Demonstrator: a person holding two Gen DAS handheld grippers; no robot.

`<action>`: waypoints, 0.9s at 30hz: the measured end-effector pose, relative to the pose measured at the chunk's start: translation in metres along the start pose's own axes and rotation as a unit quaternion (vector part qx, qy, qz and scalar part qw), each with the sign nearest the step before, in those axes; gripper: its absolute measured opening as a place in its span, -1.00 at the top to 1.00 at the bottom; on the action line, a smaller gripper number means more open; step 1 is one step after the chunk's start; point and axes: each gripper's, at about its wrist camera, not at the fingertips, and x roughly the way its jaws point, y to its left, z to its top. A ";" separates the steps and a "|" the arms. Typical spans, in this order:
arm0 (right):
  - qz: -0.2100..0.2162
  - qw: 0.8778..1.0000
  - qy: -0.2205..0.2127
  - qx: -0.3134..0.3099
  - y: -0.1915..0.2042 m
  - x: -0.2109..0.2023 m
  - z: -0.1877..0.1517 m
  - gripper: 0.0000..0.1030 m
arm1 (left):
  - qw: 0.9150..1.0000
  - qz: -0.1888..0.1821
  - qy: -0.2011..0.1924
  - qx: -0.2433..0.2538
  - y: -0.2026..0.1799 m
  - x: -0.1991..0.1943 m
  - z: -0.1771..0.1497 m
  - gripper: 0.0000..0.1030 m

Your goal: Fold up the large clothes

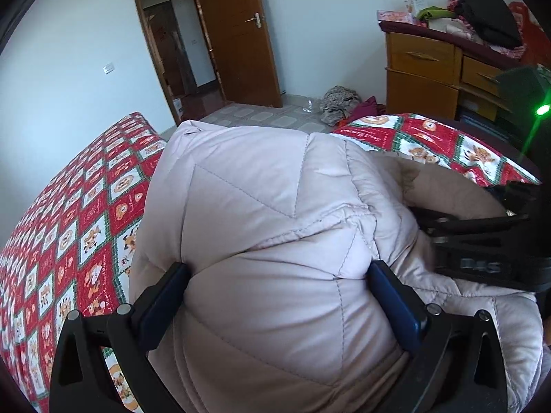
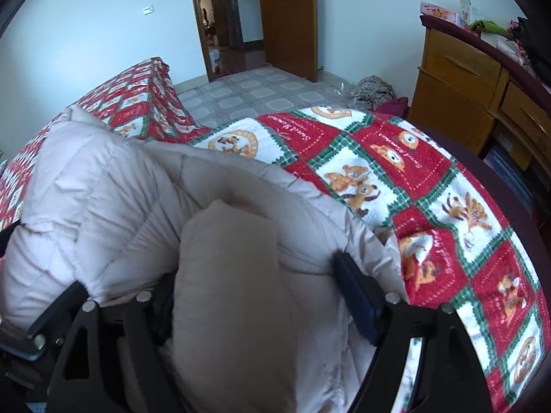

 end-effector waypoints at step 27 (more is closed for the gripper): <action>0.028 0.986 -0.149 0.068 -0.029 -0.151 -0.054 -0.36 | 1.000 0.003 -0.013 -0.004 0.003 -0.032 0.003 -0.99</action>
